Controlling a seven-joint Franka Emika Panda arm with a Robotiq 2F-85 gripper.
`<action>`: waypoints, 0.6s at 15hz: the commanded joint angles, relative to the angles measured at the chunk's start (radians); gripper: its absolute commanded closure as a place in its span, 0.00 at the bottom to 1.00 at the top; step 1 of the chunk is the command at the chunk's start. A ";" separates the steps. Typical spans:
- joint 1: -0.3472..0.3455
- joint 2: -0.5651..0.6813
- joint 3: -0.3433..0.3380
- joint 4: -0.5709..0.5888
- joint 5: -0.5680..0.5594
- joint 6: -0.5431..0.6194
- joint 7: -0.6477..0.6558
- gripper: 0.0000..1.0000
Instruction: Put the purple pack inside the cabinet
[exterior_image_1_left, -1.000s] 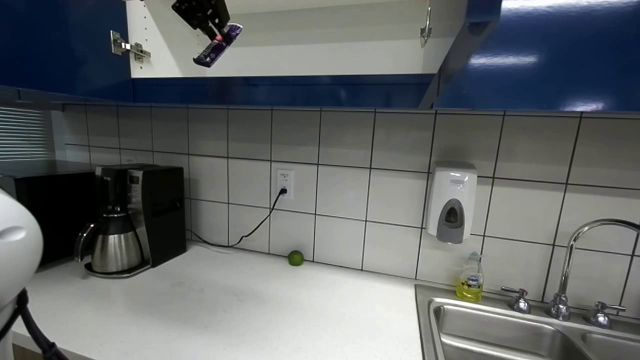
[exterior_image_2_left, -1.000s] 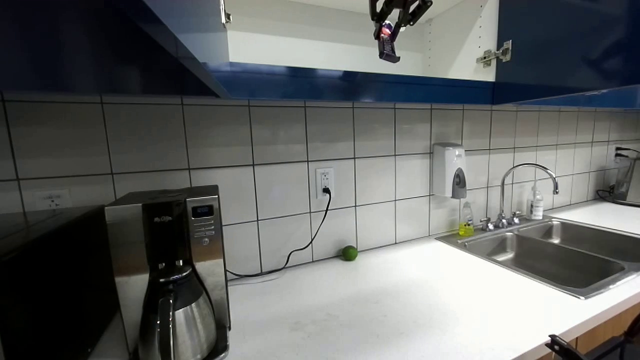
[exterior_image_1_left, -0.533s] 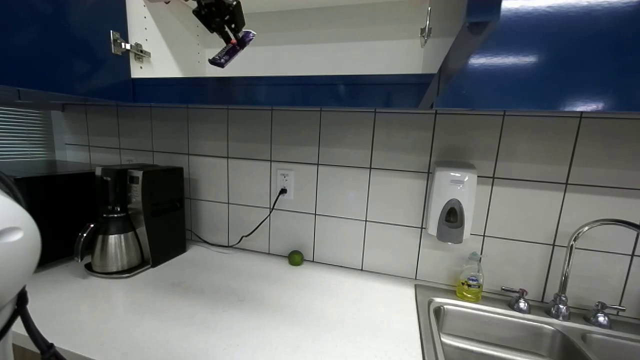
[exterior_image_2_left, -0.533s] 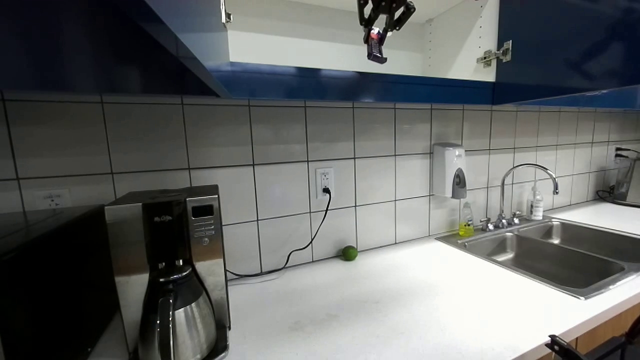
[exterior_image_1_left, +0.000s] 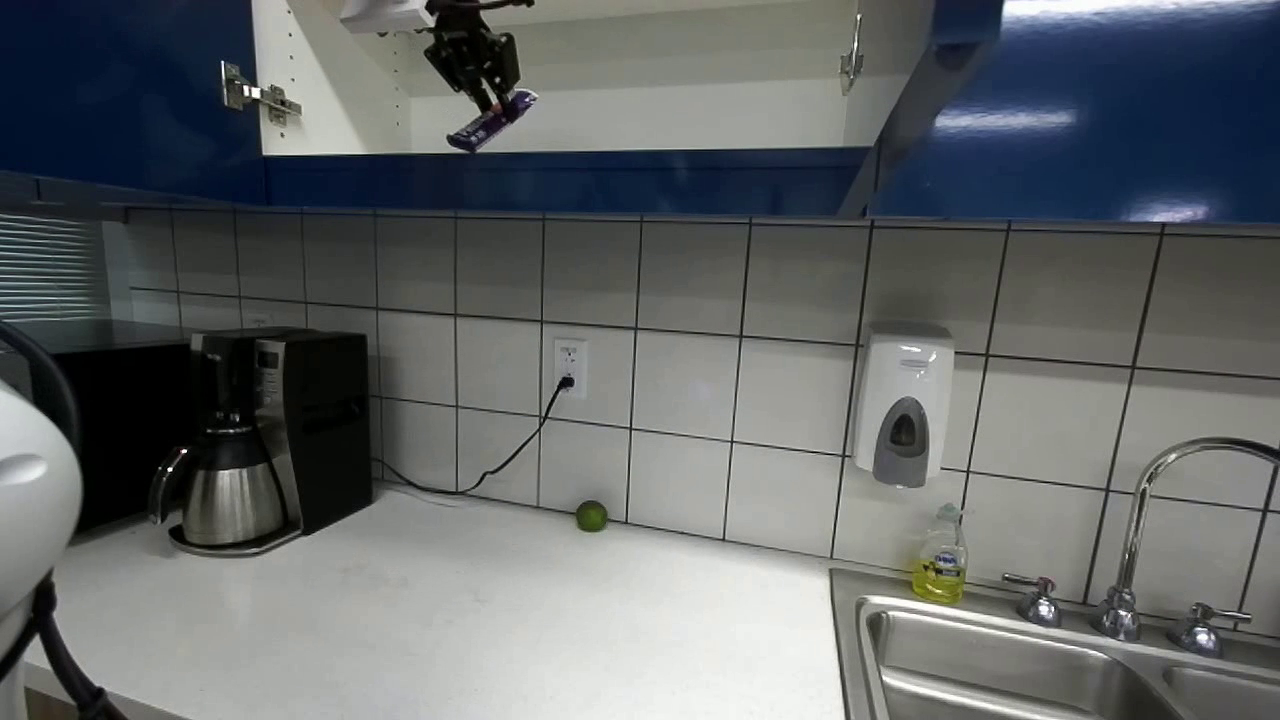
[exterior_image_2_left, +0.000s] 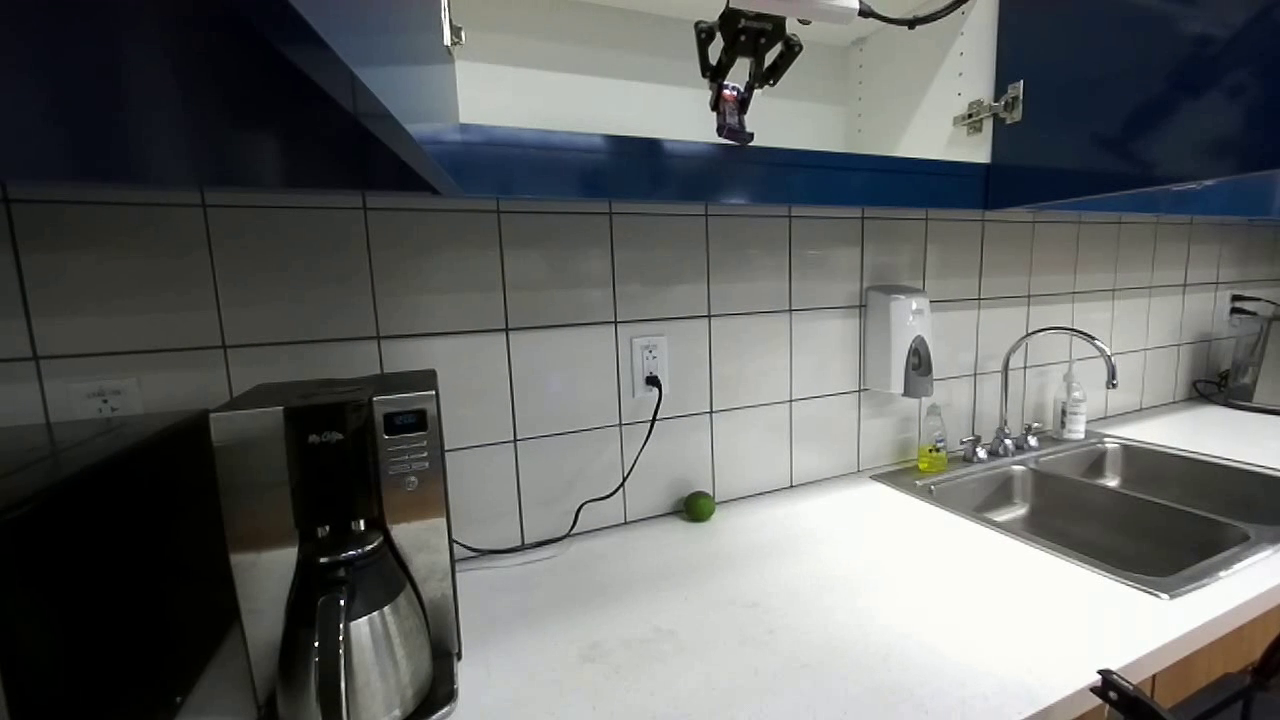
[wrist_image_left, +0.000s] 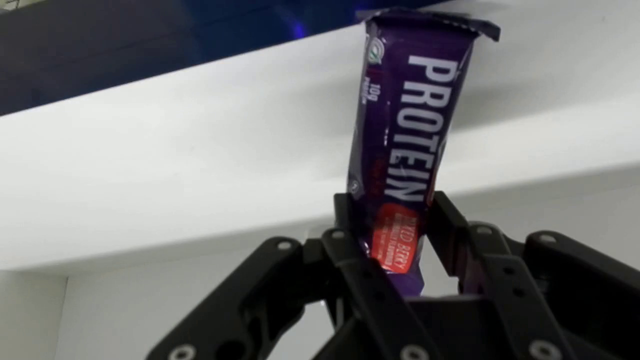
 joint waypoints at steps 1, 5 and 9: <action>0.003 0.082 -0.002 0.107 -0.040 -0.059 0.028 0.84; 0.014 0.139 -0.015 0.167 -0.061 -0.086 0.033 0.34; 0.030 0.156 -0.032 0.179 -0.070 -0.088 0.033 0.11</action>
